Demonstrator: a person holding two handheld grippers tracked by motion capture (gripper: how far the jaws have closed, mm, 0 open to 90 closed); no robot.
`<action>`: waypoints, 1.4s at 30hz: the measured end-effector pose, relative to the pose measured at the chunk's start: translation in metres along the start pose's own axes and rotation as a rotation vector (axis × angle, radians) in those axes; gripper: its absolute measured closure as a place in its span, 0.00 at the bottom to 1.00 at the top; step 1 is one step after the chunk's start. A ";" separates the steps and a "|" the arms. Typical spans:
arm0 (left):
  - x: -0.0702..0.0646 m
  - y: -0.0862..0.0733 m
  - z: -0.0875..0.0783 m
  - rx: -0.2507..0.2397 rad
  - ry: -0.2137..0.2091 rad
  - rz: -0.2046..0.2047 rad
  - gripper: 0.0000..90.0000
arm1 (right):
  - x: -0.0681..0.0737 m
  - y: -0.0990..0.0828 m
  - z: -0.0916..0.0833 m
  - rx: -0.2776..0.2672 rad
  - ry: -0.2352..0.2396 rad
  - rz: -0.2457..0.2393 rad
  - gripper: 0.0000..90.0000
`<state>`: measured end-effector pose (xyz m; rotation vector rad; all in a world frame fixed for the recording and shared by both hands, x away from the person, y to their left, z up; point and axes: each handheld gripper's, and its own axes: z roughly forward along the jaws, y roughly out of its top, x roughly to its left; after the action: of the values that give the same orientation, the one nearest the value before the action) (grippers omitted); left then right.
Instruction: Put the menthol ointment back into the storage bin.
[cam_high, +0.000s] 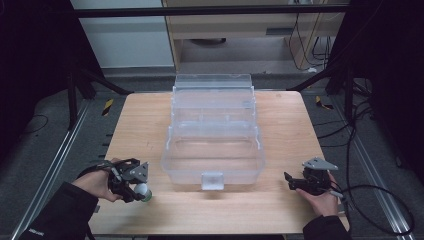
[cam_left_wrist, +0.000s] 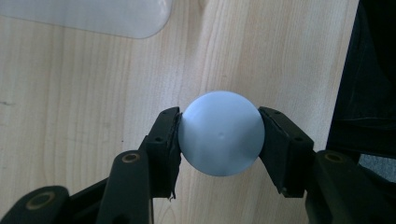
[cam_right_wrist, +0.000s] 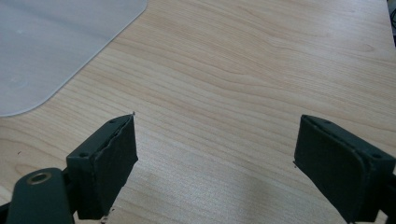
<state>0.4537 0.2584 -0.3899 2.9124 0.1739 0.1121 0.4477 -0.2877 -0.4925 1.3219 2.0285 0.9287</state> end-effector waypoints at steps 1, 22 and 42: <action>0.000 0.000 -0.003 -0.006 0.004 -0.006 0.56 | 0.000 0.000 0.000 0.000 -0.001 0.004 0.15; 0.017 0.006 -0.051 -0.066 0.064 -0.043 0.56 | -0.002 0.000 -0.002 -0.006 0.008 0.022 0.15; 0.039 0.033 -0.087 -0.091 0.093 -0.046 0.56 | -0.002 -0.001 -0.001 -0.006 0.009 0.017 0.15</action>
<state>0.4879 0.2500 -0.2953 2.8126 0.2441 0.2414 0.4470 -0.2904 -0.4921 1.3364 2.0224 0.9497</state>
